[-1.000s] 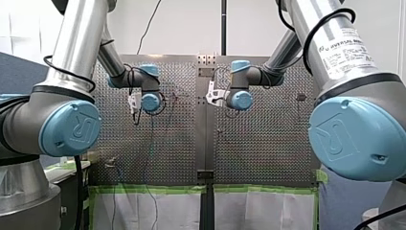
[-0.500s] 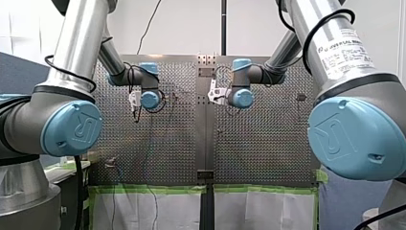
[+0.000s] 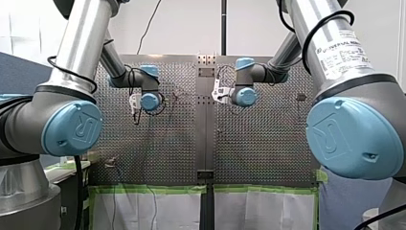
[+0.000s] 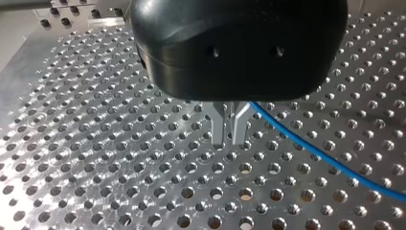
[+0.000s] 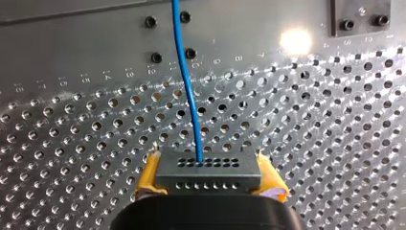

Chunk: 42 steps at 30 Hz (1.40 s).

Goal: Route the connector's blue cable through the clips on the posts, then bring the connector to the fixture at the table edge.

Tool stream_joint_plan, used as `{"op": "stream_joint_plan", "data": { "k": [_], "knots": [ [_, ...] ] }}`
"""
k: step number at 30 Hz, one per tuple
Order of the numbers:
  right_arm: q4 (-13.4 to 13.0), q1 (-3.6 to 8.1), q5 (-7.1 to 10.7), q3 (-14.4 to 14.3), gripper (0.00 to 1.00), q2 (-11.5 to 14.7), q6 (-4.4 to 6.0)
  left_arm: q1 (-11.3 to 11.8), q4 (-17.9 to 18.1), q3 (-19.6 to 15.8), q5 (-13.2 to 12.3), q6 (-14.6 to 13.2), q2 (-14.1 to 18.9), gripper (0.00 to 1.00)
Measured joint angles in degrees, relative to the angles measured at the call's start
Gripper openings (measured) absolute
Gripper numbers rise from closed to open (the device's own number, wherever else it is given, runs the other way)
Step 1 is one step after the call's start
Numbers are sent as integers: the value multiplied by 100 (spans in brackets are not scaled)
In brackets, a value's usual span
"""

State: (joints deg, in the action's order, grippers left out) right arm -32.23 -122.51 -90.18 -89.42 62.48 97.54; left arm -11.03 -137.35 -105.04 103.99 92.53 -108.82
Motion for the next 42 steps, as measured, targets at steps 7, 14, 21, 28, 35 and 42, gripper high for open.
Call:
{"op": "stream_joint_plan", "data": {
  "k": [7,14,21,28,35,42],
  "knots": [
    [28,10,22,-1,0,0,-14,-1,-5,0,-155,9,-2,49],
    [52,10,52,0,0,-2,-22,43,-72,-4,-239,66,-2,99],
    [102,8,70,-1,0,-2,-23,109,-311,-5,-387,151,2,99],
    [127,4,71,0,0,-2,-22,120,-594,-118,-289,461,89,99],
    [145,2,71,-1,0,-2,-22,71,-434,-389,-552,770,354,99],
    [146,-5,70,-2,0,-2,-15,8,-185,-690,-872,1063,591,99]
  ]
}}
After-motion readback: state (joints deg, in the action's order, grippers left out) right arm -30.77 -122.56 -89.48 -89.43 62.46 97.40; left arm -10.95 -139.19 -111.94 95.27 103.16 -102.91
